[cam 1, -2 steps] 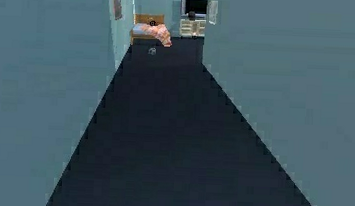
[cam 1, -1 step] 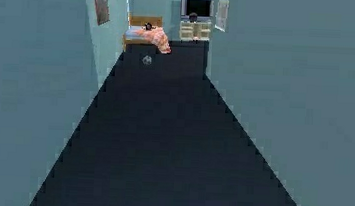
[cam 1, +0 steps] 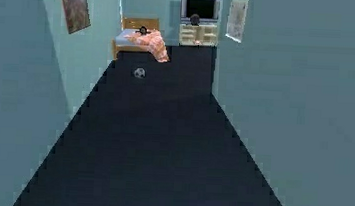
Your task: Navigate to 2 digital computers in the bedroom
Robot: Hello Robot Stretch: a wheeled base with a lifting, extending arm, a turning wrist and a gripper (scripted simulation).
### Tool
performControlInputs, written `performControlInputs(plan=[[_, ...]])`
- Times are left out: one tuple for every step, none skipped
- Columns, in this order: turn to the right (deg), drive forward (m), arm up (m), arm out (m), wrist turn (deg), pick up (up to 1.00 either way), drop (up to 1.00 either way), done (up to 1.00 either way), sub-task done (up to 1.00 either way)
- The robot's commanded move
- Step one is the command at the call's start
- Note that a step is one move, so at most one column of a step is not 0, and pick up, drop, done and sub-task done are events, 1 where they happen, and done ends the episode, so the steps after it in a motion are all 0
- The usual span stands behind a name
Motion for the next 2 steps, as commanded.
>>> performControlInputs(plan=[[0.0,1.0,0.0,0.0,0.0,0.0,0.0,0.0,0.0],[0.0,1.0,0.0,0.0,0.0,0.0,0.0,0.0,0.0]])
